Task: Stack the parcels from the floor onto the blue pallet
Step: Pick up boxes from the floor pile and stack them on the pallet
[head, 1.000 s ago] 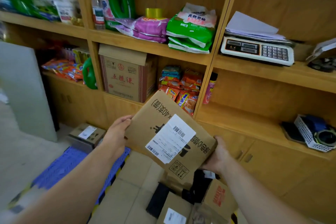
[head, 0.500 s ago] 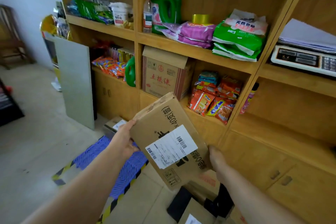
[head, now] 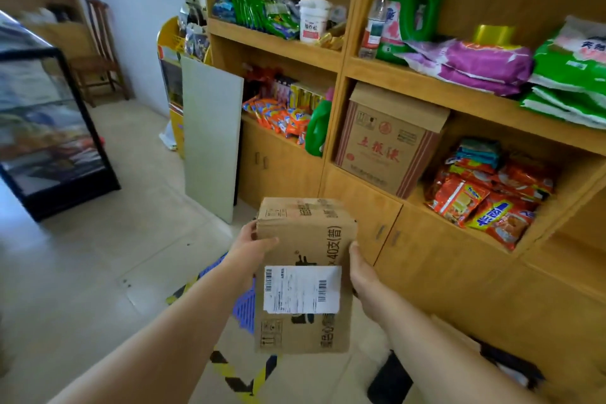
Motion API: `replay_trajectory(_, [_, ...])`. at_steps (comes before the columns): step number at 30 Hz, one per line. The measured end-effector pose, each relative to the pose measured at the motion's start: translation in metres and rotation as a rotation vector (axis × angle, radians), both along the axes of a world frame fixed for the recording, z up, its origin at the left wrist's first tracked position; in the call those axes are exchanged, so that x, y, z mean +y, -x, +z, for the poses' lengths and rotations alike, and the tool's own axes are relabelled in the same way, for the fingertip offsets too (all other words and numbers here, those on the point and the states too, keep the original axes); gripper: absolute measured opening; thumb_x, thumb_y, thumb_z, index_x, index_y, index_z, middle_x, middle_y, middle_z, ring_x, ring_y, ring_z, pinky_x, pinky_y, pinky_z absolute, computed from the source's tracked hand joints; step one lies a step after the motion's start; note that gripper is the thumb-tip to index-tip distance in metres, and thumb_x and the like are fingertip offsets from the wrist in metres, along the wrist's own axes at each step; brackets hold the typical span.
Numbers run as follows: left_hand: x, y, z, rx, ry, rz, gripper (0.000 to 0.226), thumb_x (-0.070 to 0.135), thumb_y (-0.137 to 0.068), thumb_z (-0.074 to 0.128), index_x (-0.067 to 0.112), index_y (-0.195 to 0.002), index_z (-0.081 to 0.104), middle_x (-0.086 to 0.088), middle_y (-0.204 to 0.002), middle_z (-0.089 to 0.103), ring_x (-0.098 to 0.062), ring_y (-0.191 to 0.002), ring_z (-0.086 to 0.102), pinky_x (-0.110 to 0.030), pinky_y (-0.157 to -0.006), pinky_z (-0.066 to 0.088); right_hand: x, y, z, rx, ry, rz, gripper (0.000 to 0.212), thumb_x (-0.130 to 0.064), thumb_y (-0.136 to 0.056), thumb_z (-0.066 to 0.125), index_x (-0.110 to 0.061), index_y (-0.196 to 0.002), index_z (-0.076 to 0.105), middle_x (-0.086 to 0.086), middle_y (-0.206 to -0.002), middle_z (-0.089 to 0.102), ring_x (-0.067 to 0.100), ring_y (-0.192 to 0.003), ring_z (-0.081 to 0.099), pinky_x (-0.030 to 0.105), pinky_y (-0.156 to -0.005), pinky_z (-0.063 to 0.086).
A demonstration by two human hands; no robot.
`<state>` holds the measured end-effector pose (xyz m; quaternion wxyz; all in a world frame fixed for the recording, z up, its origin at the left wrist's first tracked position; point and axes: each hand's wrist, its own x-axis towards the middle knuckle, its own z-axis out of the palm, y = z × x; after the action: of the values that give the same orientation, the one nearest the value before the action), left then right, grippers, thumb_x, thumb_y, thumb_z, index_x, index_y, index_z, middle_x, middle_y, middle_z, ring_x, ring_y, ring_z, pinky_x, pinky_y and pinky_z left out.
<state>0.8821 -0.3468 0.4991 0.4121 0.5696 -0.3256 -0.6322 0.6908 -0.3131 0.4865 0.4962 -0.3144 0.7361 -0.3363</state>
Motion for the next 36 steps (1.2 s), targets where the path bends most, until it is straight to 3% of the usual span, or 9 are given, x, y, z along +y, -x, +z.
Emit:
replay_trajectory(4, [-0.021, -0.053, -0.012, -0.109, 0.003, -0.035, 0.06, 0.003, -0.087, 0.06, 0.03, -0.135, 0.036, -0.008, -0.115, 0.059, -0.031, -0.097, 0.064, -0.052, -0.084, 0.054, -0.025, -0.048, -0.01, -0.033, -0.019, -0.013, 0.062, -0.057, -0.097, 0.023, -0.02, -0.145, 0.035, 0.003, -0.151, 0.035, 0.025, -0.139, 0.032, 0.038, -0.109, 0.028])
replay_trajectory(8, [-0.043, -0.083, -0.02, -0.194, -0.01, -0.073, 0.058, 0.005, -0.088, 0.059, 0.03, -0.135, 0.037, -0.009, -0.108, 0.063, -0.03, -0.092, 0.067, -0.052, -0.084, 0.054, -0.057, -0.076, -0.011, -0.061, -0.094, -0.042, 0.084, -0.081, -0.08, 0.025, -0.022, -0.134, 0.051, 0.003, -0.139, 0.052, 0.026, -0.127, 0.047, 0.04, -0.104, 0.038])
replay_trajectory(12, [-0.07, -0.096, -0.025, -0.171, -0.036, -0.089, 0.051, 0.003, -0.091, 0.053, 0.025, -0.136, 0.041, -0.006, -0.101, 0.065, -0.027, -0.088, 0.067, -0.048, -0.082, 0.055, -0.092, -0.082, -0.017, -0.089, -0.17, -0.064, 0.096, -0.087, -0.075, 0.021, -0.016, -0.133, 0.05, 0.004, -0.137, 0.052, 0.025, -0.126, 0.045, 0.042, -0.108, 0.032])
replay_trajectory(16, [-0.113, -0.106, -0.04, -0.276, -0.052, -0.079, 0.035, 0.007, -0.093, 0.051, 0.018, -0.126, 0.046, -0.006, -0.102, 0.064, -0.027, -0.089, 0.067, -0.045, -0.081, 0.056, -0.136, -0.079, -0.028, -0.128, -0.265, -0.026, 0.074, -0.074, -0.087, 0.022, -0.013, -0.101, 0.06, 0.006, -0.093, 0.062, 0.022, -0.077, 0.055, 0.033, -0.06, 0.036])
replay_trajectory(19, [-0.15, -0.113, -0.055, -0.37, -0.05, -0.069, 0.026, 0.006, -0.09, 0.053, 0.011, -0.115, 0.051, -0.01, -0.099, 0.066, -0.027, -0.082, 0.068, -0.039, -0.072, 0.058, -0.174, -0.085, -0.052, -0.159, -0.265, -0.066, 0.07, -0.076, -0.078, 0.033, -0.016, -0.1, 0.061, 0.005, -0.102, 0.064, 0.028, -0.095, 0.06, 0.037, -0.071, 0.044])
replay_trajectory(23, [-0.214, -0.119, -0.07, -0.393, -0.084, -0.071, 0.03, 0.004, -0.089, 0.055, 0.018, -0.115, 0.055, -0.007, -0.093, 0.069, -0.022, -0.071, 0.069, -0.028, -0.054, 0.053, -0.231, -0.087, -0.082, -0.207, -0.307, -0.052, 0.051, -0.054, -0.092, 0.034, -0.012, -0.075, 0.056, 0.009, -0.071, 0.063, 0.025, -0.063, 0.058, 0.031, -0.065, 0.038])
replay_trajectory(28, [-0.299, -0.116, -0.084, -0.526, -0.093, -0.182, 0.033, 0.012, -0.091, 0.053, 0.02, -0.123, 0.058, -0.005, -0.102, 0.068, -0.02, -0.081, 0.067, -0.026, -0.061, 0.051, -0.287, -0.085, -0.094, -0.227, -0.355, -0.092, 0.035, -0.04, -0.102, 0.031, -0.013, -0.096, 0.053, 0.012, -0.075, 0.063, 0.023, -0.058, 0.058, 0.029, -0.053, 0.039])
replay_trajectory(32, [-0.35, -0.111, -0.091, -0.632, -0.052, -0.249, 0.031, 0.013, -0.093, 0.049, 0.02, -0.122, 0.056, -0.002, -0.112, 0.064, -0.02, -0.091, 0.063, -0.029, -0.072, 0.05, -0.327, -0.086, -0.101, -0.254, -0.339, -0.166, 0.04, -0.041, -0.103, 0.029, -0.022, -0.136, 0.04, 0.016, -0.091, 0.068, 0.023, -0.06, 0.063, 0.03, -0.056, 0.046])
replay_trajectory(36, [-0.39, -0.105, -0.086, -0.734, 0.034, -0.331, 0.015, 0.002, -0.088, 0.05, 0.013, -0.084, 0.058, -0.007, -0.085, 0.062, -0.014, -0.068, 0.055, -0.023, -0.059, 0.043, -0.362, -0.091, -0.11, -0.174, -0.237, -0.156, 0.048, -0.034, -0.104, 0.028, -0.039, -0.149, 0.015, 0.011, -0.136, 0.052, 0.025, -0.071, 0.064, 0.03, -0.055, 0.051])
